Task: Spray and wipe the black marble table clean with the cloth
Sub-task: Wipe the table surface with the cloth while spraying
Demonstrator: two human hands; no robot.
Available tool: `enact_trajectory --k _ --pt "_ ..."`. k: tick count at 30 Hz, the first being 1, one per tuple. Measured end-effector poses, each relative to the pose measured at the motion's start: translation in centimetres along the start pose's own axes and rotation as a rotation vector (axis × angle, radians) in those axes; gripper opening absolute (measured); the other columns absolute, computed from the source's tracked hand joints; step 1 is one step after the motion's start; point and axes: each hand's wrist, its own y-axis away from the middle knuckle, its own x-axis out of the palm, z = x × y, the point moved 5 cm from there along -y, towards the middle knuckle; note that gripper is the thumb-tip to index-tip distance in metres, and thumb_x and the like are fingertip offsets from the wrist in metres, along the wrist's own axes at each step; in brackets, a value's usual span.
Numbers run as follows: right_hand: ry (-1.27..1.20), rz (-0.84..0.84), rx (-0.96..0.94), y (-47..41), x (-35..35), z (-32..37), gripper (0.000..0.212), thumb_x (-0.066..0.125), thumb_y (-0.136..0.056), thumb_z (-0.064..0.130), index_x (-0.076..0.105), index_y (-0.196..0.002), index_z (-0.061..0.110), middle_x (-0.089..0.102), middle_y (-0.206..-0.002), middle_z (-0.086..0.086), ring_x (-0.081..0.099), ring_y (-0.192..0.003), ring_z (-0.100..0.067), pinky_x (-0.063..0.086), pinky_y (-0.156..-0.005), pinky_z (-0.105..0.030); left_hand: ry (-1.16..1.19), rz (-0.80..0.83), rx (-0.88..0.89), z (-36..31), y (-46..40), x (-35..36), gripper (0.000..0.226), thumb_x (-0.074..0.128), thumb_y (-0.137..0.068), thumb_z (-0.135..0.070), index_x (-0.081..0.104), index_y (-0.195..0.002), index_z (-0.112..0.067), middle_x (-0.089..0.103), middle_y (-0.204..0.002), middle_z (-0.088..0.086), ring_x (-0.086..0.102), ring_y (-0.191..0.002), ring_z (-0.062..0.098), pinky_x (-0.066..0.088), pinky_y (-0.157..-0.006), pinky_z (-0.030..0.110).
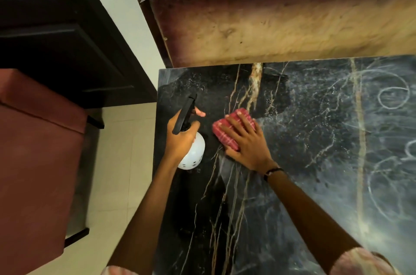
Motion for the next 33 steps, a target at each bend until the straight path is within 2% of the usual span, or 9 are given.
enact_trajectory --k 2,4,8,12,16,19,24,28,33 --pt "-0.014 -0.024 0.125 1.8 -0.9 -3.7 0.071 0.017 -0.089 0.071 0.027 -0.147 0.032 0.026 -0.156 -0.002 0.012 -0.146 -0.027 0.017 -0.112 -0.06 0.007 -0.017 0.025 -0.5 0.9 0.2 0.022 0.053 -0.079 -0.012 0.068 -0.095 -0.014 0.07 -0.089 0.003 0.053 -0.057 0.014 0.05 -0.072 0.044" --pt "-0.034 -0.019 0.282 1.8 -1.9 -6.7 0.071 0.022 -0.087 0.069 0.029 -0.147 0.031 0.029 -0.155 -0.003 0.015 -0.145 -0.03 0.02 -0.11 -0.063 0.005 -0.009 0.055 -0.5 2.1 0.1 0.022 0.054 -0.082 -0.002 0.067 -0.096 -0.011 0.071 -0.093 0.003 0.054 -0.059 0.026 0.05 -0.076 0.054" --pt "-0.117 0.006 0.535 -1.3 -2.6 -7.2 0.079 0.015 -0.079 0.068 0.025 -0.148 0.032 0.023 -0.158 -0.003 0.007 -0.146 -0.034 0.007 -0.111 -0.065 0.018 0.026 0.014 0.6 5.2 -0.2 0.028 0.05 -0.083 0.008 0.07 -0.09 -0.011 0.058 -0.055 -0.002 0.054 -0.048 0.002 0.045 -0.064 0.026" --pt "-0.107 0.033 0.337 -2.8 -1.0 -0.5 0.071 0.019 -0.084 0.064 0.025 -0.148 0.033 0.022 -0.157 -0.002 0.009 -0.146 -0.033 0.007 -0.112 -0.065 0.068 0.027 -0.045 1.9 7.6 -0.3 0.042 0.048 -0.082 0.012 0.062 -0.061 -0.021 0.054 -0.039 -0.01 0.044 -0.036 0.001 0.037 -0.049 0.014" --pt "-0.044 0.032 -0.002 1.3 0.5 7.1 0.065 0.033 -0.089 0.062 0.022 -0.146 0.033 0.028 -0.156 -0.002 0.015 -0.146 -0.032 0.018 -0.11 -0.065 0.061 0.072 -0.022 1.9 9.5 0.2 0.04 0.05 -0.083 0.013 0.054 -0.06 -0.02 0.055 -0.041 -0.012 0.048 -0.039 0.0 0.036 -0.05 0.01" --pt "0.01 0.052 -0.18 6.9 0.5 7.0 0.067 0.027 -0.09 0.066 0.019 -0.149 0.034 0.023 -0.158 0.0 0.012 -0.147 -0.029 0.013 -0.114 -0.059 0.085 0.077 -0.014 2.1 10.8 0.0 0.021 0.05 -0.083 0.013 0.06 -0.07 0.0 0.055 -0.041 -0.016 0.05 -0.042 0.002 0.035 -0.048 0.005" --pt "-0.006 0.032 0.134 10.6 -1.6 -2.9 0.069 0.02 -0.09 0.068 0.028 -0.147 0.031 0.028 -0.155 -0.002 0.014 -0.146 -0.028 0.027 -0.106 -0.063 0.044 0.066 0.006 3.5 13.1 -1.5 0.029 0.049 -0.082 0.013 0.066 -0.084 -0.009 0.062 -0.056 -0.019 0.055 -0.05 -0.004 0.04 -0.053 0.008" --pt "-0.082 0.056 0.428 7.1 -2.4 -4.8 0.072 0.026 -0.083 0.066 0.032 -0.146 0.031 0.032 -0.154 -0.002 0.018 -0.144 -0.033 0.021 -0.107 -0.066 0.047 0.021 -0.01 4.7 15.4 -2.4 0.031 0.049 -0.082 0.014 0.066 -0.083 -0.012 0.062 -0.056 -0.017 0.056 -0.05 -0.001 0.041 -0.051 0.008" --pt "-0.081 0.051 0.249 6.0 -0.8 3.7 0.071 0.03 -0.084 0.063 0.03 -0.147 0.029 0.029 -0.155 -0.005 0.019 -0.144 -0.034 0.014 -0.109 -0.069 0.098 -0.012 -0.062 5.5 17.8 -2.7 0.027 0.048 -0.082 0.018 0.065 -0.086 -0.003 0.06 -0.049 -0.015 0.054 -0.046 -0.003 0.039 -0.05 0.005"
